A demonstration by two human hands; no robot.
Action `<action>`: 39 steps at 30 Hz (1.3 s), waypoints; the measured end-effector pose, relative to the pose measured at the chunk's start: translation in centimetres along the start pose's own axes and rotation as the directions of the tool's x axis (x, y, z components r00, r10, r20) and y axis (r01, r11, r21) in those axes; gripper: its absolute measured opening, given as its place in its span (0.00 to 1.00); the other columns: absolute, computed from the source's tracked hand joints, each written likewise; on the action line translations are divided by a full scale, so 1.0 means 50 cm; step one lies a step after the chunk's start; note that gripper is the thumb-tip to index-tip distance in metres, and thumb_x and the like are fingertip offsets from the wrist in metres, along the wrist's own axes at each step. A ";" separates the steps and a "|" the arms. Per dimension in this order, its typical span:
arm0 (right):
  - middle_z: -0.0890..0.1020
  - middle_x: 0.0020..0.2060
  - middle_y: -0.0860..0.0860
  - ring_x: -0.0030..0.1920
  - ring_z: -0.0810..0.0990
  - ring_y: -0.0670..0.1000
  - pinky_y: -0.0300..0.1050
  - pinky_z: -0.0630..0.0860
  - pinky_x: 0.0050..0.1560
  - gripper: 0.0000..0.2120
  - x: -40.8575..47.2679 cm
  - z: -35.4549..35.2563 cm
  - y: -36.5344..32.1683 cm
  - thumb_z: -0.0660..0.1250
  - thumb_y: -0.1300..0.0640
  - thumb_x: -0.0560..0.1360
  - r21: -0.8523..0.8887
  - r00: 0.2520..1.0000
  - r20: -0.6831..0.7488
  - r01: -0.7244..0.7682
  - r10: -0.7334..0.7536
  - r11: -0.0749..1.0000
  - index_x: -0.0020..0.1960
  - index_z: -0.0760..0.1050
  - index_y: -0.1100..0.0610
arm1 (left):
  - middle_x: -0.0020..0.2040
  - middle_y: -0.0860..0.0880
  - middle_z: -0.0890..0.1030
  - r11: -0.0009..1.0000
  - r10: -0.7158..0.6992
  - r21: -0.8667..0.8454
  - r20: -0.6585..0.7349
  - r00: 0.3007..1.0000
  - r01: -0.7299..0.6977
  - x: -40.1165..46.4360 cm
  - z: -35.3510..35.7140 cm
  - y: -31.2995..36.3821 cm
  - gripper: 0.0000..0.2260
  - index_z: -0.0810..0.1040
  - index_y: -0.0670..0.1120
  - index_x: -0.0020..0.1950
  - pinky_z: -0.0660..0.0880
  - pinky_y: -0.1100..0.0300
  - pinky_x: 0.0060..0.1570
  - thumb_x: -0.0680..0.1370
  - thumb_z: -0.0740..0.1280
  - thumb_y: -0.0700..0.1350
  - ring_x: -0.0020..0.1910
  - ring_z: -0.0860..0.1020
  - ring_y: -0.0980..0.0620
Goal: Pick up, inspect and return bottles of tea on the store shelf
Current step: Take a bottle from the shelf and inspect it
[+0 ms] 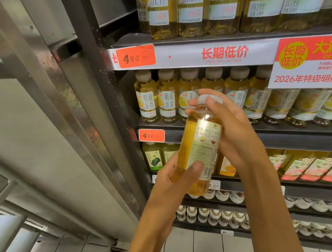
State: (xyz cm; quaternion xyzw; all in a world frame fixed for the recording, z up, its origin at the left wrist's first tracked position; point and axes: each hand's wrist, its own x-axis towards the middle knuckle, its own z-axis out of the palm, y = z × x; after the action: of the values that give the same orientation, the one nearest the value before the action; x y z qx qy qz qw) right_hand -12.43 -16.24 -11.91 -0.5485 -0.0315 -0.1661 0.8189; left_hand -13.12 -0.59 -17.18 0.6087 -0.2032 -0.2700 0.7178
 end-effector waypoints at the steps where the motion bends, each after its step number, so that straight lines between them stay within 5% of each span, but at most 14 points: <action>1: 0.84 0.49 0.52 0.48 0.83 0.49 0.42 0.80 0.44 0.16 -0.001 0.002 0.000 0.66 0.53 0.74 -0.062 1.000 -0.007 0.001 -0.001 0.998 0.60 0.74 0.56 | 0.60 0.55 0.81 1.000 0.018 0.004 -0.011 1.000 -0.018 0.000 -0.001 0.001 0.27 0.75 0.60 0.64 0.72 0.49 0.63 0.67 0.71 0.64 0.60 0.79 0.53; 7: 0.85 0.47 0.51 0.47 0.82 0.48 0.42 0.80 0.45 0.17 -0.005 0.009 0.003 0.65 0.52 0.72 -0.052 0.999 -0.023 0.031 -0.033 0.998 0.59 0.75 0.54 | 0.63 0.49 0.80 0.979 0.031 -0.203 -0.008 0.999 -0.032 0.004 -0.008 -0.006 0.20 0.76 0.55 0.65 0.77 0.59 0.54 0.75 0.63 0.58 0.62 0.78 0.50; 13: 0.84 0.48 0.53 0.53 0.82 0.53 0.43 0.79 0.50 0.16 -0.009 0.001 -0.005 0.62 0.58 0.76 0.073 0.994 0.103 0.035 -0.043 0.997 0.63 0.72 0.56 | 0.61 0.43 0.81 0.960 -0.035 -0.274 0.077 0.996 0.055 0.006 -0.016 -0.011 0.26 0.79 0.50 0.63 0.78 0.53 0.54 0.69 0.72 0.62 0.57 0.80 0.44; 21: 0.84 0.51 0.51 0.51 0.82 0.47 0.43 0.80 0.50 0.16 -0.008 0.021 -0.001 0.65 0.55 0.77 -0.197 0.998 -0.048 0.039 -0.049 0.980 0.64 0.73 0.56 | 0.60 0.48 0.82 0.982 0.051 -0.176 -0.068 0.996 -0.062 0.013 -0.009 -0.019 0.29 0.75 0.52 0.63 0.78 0.58 0.54 0.67 0.71 0.65 0.60 0.79 0.49; 29: 0.84 0.52 0.56 0.55 0.82 0.55 0.47 0.79 0.50 0.21 -0.002 0.011 -0.006 0.64 0.52 0.74 0.234 1.000 0.018 0.004 -0.008 0.972 0.64 0.72 0.58 | 0.64 0.44 0.79 0.910 -0.019 -0.414 0.033 0.999 0.031 0.011 -0.013 -0.011 0.21 0.79 0.51 0.63 0.77 0.56 0.56 0.77 0.58 0.59 0.63 0.77 0.45; 34: 0.82 0.57 0.56 0.60 0.80 0.55 0.44 0.78 0.53 0.19 -0.004 0.006 -0.007 0.60 0.52 0.78 0.147 0.999 0.034 0.012 -0.017 0.989 0.67 0.70 0.57 | 0.62 0.45 0.80 0.962 0.001 -0.274 -0.009 1.000 -0.004 0.008 -0.001 -0.018 0.22 0.79 0.54 0.62 0.78 0.51 0.57 0.74 0.60 0.63 0.60 0.79 0.44; 39: 0.84 0.53 0.52 0.55 0.82 0.53 0.44 0.79 0.51 0.18 -0.004 0.003 0.000 0.63 0.50 0.77 -0.017 1.000 0.014 0.003 -0.003 1.000 0.65 0.73 0.52 | 0.58 0.47 0.82 0.996 0.027 -0.086 -0.051 0.998 -0.031 0.002 -0.008 -0.013 0.37 0.74 0.47 0.63 0.77 0.50 0.59 0.64 0.71 0.69 0.59 0.80 0.48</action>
State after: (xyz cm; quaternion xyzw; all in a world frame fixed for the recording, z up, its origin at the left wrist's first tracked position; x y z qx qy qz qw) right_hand -12.58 -16.05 -11.88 -0.5564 -0.0365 -0.1641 0.8137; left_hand -12.85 -0.41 -17.88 0.5806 -0.1821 -0.2527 0.7523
